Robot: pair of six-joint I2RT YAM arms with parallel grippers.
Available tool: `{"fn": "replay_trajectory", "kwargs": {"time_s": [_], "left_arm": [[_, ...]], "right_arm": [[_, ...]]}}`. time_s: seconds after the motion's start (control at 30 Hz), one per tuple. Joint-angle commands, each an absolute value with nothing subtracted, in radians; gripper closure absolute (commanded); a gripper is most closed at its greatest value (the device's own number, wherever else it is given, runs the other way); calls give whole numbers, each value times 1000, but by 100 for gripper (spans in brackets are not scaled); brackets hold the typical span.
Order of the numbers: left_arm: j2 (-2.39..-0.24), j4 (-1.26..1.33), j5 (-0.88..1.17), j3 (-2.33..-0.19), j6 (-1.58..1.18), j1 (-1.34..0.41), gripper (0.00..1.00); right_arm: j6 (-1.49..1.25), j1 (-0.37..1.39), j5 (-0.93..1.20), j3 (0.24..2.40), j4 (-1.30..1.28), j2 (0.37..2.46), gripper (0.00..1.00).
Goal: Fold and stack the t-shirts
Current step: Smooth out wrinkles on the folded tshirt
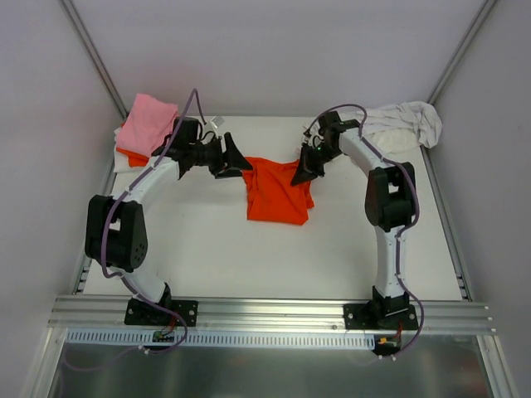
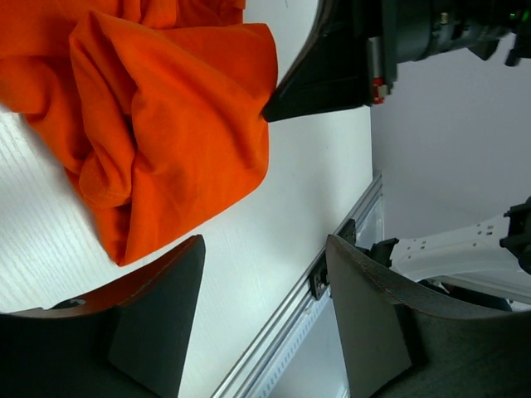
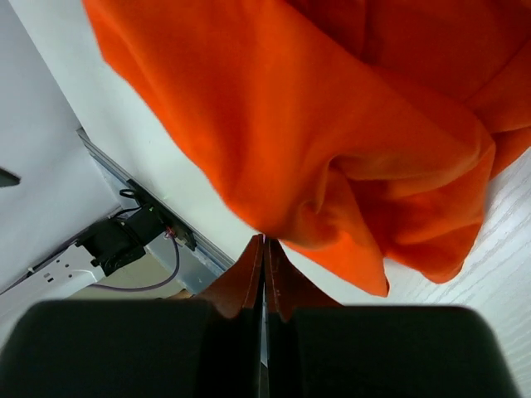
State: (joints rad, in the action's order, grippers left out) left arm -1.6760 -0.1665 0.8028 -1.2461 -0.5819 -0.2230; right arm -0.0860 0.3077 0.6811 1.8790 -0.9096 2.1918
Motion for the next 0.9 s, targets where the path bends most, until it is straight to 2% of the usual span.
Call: {"fn": "replay_trajectory", "kwargs": {"time_s": [0.0,0.07,0.17,0.53,0.87], "left_arm": [[-1617,-192,812,-1265,-568,-229,37],[-1611,-205,808,-1272,-563,-227,32],[-1595,-232,802,-1281,-558,-229,1],[-1485,-291,773,-1223,-548,-229,1],[-1442,-308,747,-1180,-554,-230,1]], "right_arm": [[-94,316,699,1907,-897,2229,99],[-103,318,699,1911,-887,2255,100],[-115,318,701,1920,-865,2292,99],[-172,281,677,2202,-830,2479,100],[-219,229,588,2200,-744,2548,99]]}}
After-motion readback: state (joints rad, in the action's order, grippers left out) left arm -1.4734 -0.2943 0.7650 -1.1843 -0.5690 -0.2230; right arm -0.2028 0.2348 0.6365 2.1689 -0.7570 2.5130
